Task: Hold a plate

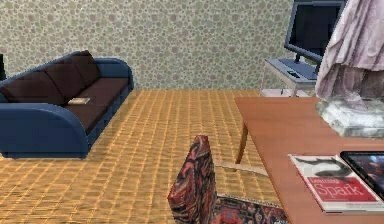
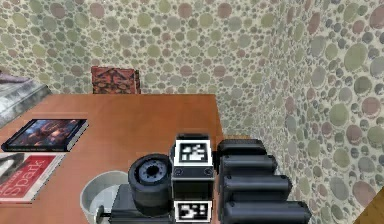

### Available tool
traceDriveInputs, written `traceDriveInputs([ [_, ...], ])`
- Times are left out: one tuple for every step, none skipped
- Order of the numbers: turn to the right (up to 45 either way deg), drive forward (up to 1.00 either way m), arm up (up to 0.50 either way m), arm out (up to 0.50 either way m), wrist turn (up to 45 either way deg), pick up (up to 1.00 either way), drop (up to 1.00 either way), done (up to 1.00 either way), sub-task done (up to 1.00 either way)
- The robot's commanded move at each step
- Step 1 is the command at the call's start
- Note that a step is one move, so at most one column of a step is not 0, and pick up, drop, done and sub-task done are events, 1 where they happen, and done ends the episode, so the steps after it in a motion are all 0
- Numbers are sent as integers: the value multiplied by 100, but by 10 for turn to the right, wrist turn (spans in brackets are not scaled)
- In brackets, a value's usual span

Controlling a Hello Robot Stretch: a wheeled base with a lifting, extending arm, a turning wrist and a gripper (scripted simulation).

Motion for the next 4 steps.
traceDriveInputs([
  [0,0,0,0,450,0,0,0,0],
  [0,0,0,0,450,0,0,0,0],
  [0,0,0,0,450,0,0,0,0],
  [0,0,0,0,360,0,0,0,0],
])
